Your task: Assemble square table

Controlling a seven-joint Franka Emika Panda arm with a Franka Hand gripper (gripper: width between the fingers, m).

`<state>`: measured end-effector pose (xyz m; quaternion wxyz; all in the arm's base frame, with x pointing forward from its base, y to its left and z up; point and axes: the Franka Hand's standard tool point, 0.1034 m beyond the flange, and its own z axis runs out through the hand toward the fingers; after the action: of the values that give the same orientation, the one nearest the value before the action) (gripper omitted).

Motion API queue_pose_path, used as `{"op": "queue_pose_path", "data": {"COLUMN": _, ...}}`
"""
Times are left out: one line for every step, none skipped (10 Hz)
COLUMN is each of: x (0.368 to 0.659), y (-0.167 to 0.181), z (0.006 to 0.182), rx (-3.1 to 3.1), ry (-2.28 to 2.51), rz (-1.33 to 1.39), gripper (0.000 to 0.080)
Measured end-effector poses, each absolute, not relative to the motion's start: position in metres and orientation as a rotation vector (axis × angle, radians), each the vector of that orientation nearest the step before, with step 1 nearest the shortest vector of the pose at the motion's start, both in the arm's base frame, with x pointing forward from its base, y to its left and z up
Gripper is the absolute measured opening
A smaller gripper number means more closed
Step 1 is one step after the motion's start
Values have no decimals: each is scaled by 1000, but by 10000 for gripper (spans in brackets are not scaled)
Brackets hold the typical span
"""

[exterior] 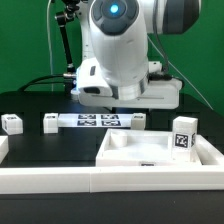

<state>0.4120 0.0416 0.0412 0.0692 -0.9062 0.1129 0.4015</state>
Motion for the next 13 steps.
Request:
{"op": "queue_pose_path", "data": {"x": 408, "y": 45, "z": 39, "rx": -2691, "ry": 326, "rz": 1295, "gripper": 649}}
{"op": "queue_pose_path", "data": {"x": 409, "y": 48, "z": 34, "rx": -2669, "ry": 323, "rz": 1351, "gripper": 649}}
{"op": "queue_pose_path", "data": {"x": 412, "y": 52, "z": 31, "rx": -2692, "ry": 332, "rz": 1332, "gripper": 649}}
{"op": "queue_pose_path", "data": {"x": 411, "y": 59, "z": 31, "rx": -2704, "ry": 364, "rz": 1347, "gripper": 649}}
{"op": "queue_pose_path", "data": {"x": 411, "y": 57, "z": 30, "rx": -2700, "ry": 351, "rz": 1343, "gripper": 649}}
{"op": "queue_pose_path", "data": {"x": 411, "y": 55, "z": 29, "rx": -2700, "ry": 357, "rz": 1340, "gripper": 649}}
{"op": "queue_pose_path", "data": {"x": 411, "y": 56, "z": 28, "rx": -2703, "ry": 357, "rz": 1332, "gripper": 649}}
{"op": "queue_pose_path", "data": {"x": 409, "y": 59, "z": 24, "rx": -2718, "ry": 354, "rz": 1302, "gripper": 649}}
{"op": "queue_pose_path", "data": {"x": 403, "y": 62, "z": 22, "rx": -2721, "ry": 352, "rz": 1297, "gripper": 649}}
{"op": "queue_pose_path", "data": {"x": 400, "y": 64, "z": 18, "rx": -2730, "ry": 346, "rz": 1279, "gripper": 649}}
{"op": "queue_pose_path", "data": {"x": 395, "y": 65, "z": 12, "rx": -2737, "ry": 330, "rz": 1262, "gripper": 649}}
{"op": "queue_pose_path", "data": {"x": 387, "y": 65, "z": 7, "rx": -2742, "ry": 326, "rz": 1258, "gripper": 649}}
{"op": "queue_pose_path", "data": {"x": 385, "y": 64, "z": 6, "rx": -2741, "ry": 332, "rz": 1263, "gripper": 649}}
